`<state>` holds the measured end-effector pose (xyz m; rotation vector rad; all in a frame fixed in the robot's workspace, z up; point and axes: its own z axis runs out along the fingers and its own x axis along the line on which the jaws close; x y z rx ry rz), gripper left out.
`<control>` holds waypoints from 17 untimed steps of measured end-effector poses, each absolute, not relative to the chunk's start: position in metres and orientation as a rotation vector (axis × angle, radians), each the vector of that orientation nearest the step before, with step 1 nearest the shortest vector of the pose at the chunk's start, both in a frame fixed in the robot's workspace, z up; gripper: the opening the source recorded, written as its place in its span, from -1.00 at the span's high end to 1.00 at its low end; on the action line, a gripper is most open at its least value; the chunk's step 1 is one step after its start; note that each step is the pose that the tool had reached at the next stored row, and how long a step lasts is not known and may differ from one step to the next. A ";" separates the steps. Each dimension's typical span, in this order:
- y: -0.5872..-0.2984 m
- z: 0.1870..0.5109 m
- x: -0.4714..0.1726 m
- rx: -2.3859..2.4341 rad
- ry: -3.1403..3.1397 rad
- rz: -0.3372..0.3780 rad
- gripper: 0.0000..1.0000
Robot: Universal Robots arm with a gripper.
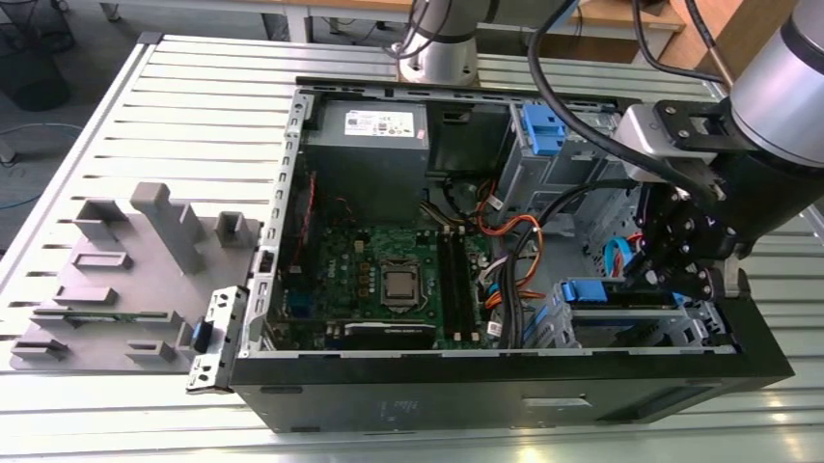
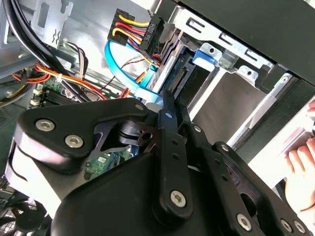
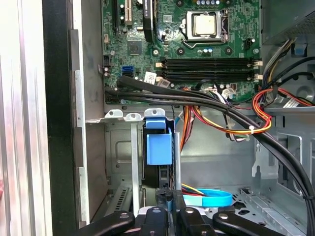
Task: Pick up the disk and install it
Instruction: 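Insert the first disk wire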
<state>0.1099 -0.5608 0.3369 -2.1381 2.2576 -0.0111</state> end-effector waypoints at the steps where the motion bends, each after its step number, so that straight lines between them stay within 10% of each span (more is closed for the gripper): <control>1: -0.561 0.338 0.110 -2.138 2.258 -0.011 0.67; 17: -0.561 0.337 0.108 -2.133 2.252 -0.007 0.67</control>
